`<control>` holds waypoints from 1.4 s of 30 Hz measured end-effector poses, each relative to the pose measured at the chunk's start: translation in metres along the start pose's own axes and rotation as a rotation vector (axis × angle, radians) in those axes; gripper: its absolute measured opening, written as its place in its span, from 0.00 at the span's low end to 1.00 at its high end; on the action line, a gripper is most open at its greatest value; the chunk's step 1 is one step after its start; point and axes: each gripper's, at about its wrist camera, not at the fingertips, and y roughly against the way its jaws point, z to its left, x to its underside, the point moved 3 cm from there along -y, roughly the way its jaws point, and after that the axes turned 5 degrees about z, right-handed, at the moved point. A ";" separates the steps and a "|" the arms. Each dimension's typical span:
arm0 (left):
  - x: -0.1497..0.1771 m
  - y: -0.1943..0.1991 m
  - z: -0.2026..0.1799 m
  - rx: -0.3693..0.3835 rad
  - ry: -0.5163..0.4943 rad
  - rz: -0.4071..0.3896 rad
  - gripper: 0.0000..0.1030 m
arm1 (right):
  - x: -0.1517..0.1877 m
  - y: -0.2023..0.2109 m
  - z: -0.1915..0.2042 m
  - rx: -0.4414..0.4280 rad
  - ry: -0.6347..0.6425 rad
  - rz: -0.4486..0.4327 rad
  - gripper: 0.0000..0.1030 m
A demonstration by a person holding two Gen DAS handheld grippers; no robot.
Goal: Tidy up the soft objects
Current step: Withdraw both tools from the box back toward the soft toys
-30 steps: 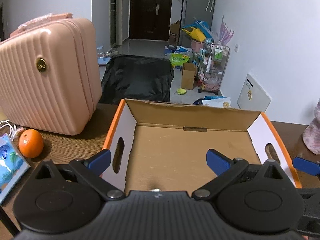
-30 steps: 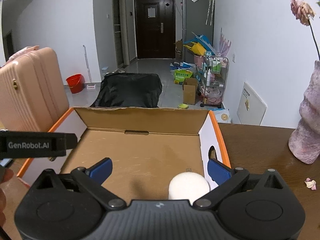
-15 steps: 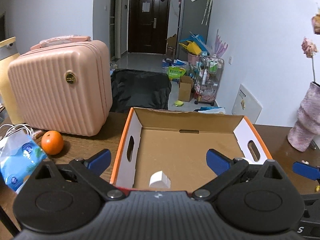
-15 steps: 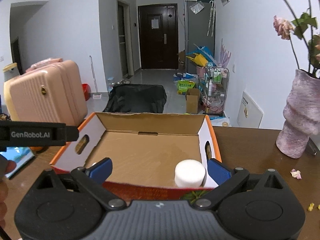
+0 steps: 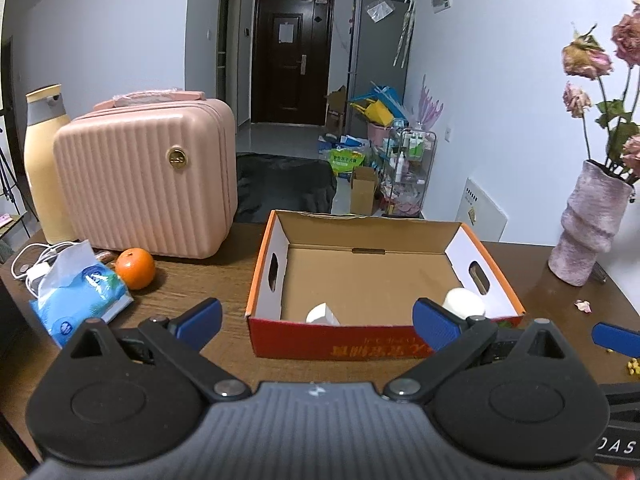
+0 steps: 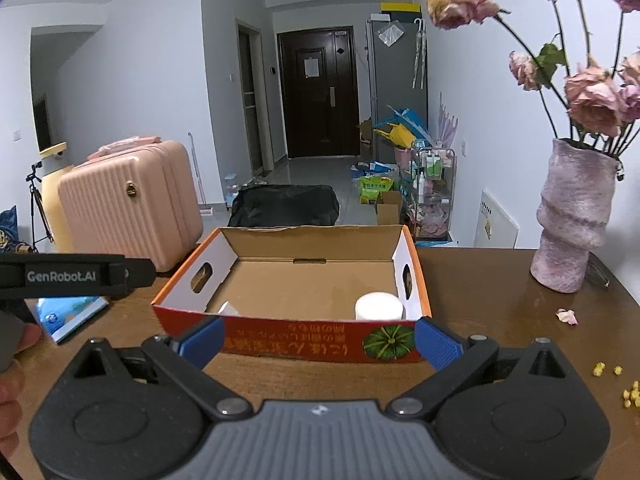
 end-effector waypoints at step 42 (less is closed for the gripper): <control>0.180 0.123 0.036 0.087 -0.035 -0.079 1.00 | 0.181 0.122 -0.029 0.073 0.032 0.016 0.99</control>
